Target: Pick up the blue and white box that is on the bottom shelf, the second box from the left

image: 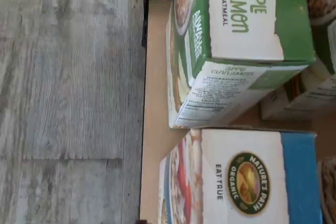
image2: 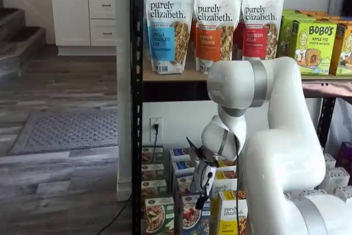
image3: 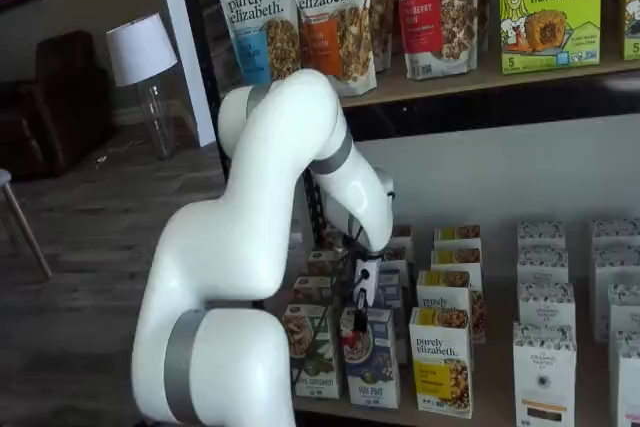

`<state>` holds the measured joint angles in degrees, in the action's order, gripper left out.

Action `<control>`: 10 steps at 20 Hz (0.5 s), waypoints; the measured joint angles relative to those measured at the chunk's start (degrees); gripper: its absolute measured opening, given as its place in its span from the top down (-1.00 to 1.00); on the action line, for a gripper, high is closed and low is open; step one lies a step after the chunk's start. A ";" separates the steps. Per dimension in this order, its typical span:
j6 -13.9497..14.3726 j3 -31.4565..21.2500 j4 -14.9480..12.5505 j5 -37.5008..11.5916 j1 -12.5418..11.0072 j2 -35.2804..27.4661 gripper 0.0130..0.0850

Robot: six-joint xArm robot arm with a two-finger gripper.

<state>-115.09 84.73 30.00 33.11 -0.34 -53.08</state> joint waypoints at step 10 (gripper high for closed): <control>3.83 1.89 -4.19 1.14 0.33 -1.69 -1.00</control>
<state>-111.26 86.62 25.81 34.25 -0.01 -54.76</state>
